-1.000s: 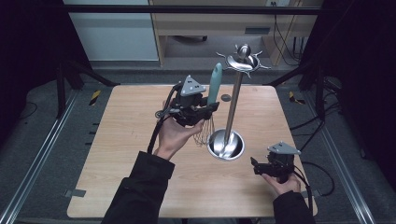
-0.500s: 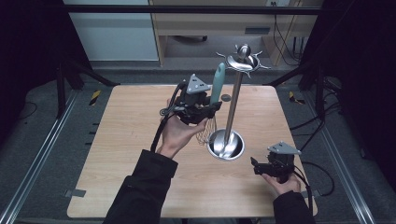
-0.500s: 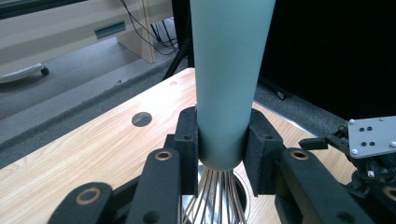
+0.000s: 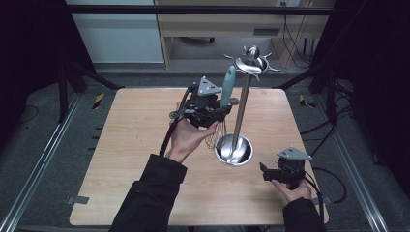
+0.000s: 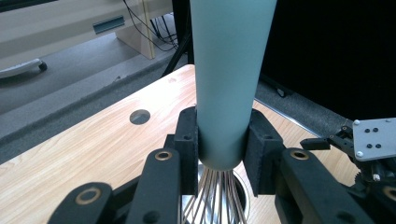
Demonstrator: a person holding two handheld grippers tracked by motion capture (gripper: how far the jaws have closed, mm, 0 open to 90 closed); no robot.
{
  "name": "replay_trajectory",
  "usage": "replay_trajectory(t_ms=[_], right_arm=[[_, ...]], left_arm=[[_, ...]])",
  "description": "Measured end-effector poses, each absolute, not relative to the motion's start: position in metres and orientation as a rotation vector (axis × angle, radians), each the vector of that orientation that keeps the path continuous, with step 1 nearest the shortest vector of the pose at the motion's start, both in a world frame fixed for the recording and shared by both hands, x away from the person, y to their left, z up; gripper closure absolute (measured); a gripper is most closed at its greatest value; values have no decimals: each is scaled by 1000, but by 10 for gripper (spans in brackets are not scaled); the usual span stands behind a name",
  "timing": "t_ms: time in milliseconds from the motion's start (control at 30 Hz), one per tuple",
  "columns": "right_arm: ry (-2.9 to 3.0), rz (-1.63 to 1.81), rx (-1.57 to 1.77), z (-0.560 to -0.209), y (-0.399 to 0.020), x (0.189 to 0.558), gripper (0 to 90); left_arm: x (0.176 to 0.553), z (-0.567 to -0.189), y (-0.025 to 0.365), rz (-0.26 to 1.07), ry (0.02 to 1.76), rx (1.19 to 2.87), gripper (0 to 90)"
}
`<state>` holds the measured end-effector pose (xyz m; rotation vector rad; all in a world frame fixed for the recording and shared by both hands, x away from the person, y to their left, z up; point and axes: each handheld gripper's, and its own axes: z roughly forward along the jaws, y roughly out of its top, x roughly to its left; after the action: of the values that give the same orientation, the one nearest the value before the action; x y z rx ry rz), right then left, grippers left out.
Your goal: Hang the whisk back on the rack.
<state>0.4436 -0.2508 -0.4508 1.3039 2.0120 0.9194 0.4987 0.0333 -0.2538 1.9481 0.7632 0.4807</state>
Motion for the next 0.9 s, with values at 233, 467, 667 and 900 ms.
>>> replay_trajectory(t_ms=[233,467,667,900], right_arm=[[2010,920,1304,-451,-251,444,60],[2006,924,1317,-451,-251,443,60],[2006,925,1320,-451,-251,443,60],[2012,921,1306,-451,-251,444,60]], left_arm=[[502,-256,29,482,766,1945,689],[505,-259,26,482,763,1926,689],[505,-262,24,505,760,1904,688],[504,-266,21,512,768,1880,687]])
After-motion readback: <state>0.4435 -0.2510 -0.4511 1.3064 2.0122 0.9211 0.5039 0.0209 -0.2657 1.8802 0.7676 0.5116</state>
